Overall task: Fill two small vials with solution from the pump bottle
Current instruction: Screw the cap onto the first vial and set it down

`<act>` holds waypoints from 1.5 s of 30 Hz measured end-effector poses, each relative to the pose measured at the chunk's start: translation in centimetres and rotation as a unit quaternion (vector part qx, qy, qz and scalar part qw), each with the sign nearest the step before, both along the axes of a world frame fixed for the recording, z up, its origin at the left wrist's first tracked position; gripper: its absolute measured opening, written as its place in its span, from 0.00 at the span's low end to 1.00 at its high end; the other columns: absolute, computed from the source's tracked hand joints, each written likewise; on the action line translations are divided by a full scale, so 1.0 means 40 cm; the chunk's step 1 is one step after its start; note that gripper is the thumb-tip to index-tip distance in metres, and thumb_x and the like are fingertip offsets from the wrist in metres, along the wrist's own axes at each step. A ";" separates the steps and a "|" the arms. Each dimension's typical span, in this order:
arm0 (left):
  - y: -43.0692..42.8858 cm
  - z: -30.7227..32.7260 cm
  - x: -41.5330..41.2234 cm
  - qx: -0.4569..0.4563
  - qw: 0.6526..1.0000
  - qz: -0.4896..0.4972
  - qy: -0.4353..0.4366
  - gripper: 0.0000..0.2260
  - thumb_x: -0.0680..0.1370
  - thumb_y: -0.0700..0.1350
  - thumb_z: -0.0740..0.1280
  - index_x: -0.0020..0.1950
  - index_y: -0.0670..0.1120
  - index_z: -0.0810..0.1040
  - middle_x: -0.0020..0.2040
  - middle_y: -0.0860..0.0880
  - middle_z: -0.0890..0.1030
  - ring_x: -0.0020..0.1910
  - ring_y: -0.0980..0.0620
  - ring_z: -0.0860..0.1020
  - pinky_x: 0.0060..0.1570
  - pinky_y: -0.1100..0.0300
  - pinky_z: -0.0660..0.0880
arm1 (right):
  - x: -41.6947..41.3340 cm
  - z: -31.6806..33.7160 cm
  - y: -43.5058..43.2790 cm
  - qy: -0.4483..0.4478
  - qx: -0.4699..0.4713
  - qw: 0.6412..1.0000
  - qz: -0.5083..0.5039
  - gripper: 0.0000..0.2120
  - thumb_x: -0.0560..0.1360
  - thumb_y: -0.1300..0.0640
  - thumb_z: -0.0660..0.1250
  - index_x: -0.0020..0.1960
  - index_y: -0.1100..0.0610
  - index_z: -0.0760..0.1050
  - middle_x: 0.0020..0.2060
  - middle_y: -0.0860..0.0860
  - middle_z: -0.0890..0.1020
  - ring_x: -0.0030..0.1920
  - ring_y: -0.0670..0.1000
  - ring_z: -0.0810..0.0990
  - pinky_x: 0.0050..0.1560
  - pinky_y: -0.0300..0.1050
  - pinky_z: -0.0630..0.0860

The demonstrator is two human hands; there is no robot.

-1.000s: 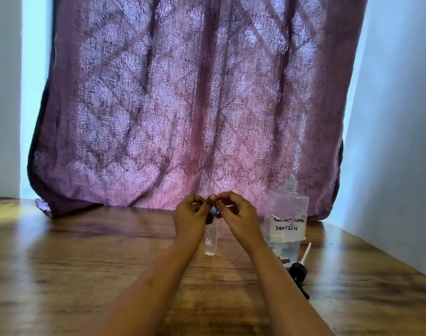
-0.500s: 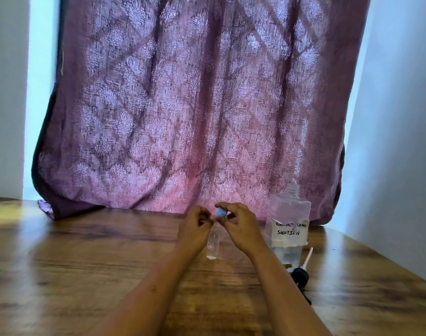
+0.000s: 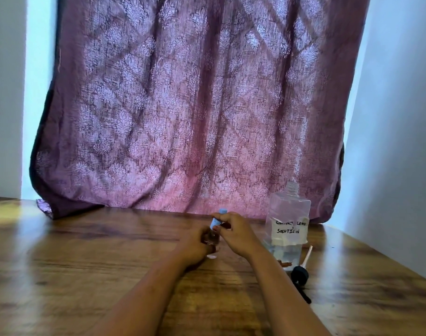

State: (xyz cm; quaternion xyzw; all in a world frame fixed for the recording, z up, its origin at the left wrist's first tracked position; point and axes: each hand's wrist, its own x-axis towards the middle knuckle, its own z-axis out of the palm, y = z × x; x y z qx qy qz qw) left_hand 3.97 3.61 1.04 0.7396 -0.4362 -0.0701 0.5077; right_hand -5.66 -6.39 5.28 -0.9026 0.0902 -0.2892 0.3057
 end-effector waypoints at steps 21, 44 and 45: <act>0.000 0.007 -0.008 0.005 0.996 0.025 -0.083 0.14 0.71 0.40 0.73 0.55 0.44 0.78 0.49 0.48 0.82 0.50 0.52 0.80 0.51 0.61 0.74 | -0.011 0.004 -0.001 -0.005 -0.133 0.980 -0.148 0.18 0.71 0.37 0.66 0.33 0.49 0.66 0.29 0.44 0.72 0.30 0.43 0.71 0.29 0.40 0.64; 0.006 0.011 -0.004 0.001 0.996 0.005 -0.088 0.10 0.70 0.38 0.72 0.50 0.44 0.80 0.46 0.47 0.84 0.47 0.51 0.81 0.50 0.60 0.75 | -0.005 0.001 0.007 -0.005 -0.192 0.969 -0.152 0.23 0.67 0.40 0.72 0.55 0.53 0.73 0.48 0.49 0.79 0.46 0.50 0.77 0.45 0.45 0.75; 0.007 0.011 -0.003 0.000 0.996 0.004 -0.089 0.10 0.70 0.38 0.73 0.51 0.43 0.80 0.46 0.47 0.84 0.47 0.52 0.81 0.49 0.60 0.75 | -0.001 0.000 0.005 -0.009 -0.163 0.980 -0.117 0.26 0.67 0.42 0.72 0.60 0.52 0.72 0.51 0.49 0.77 0.50 0.49 0.76 0.49 0.44 0.74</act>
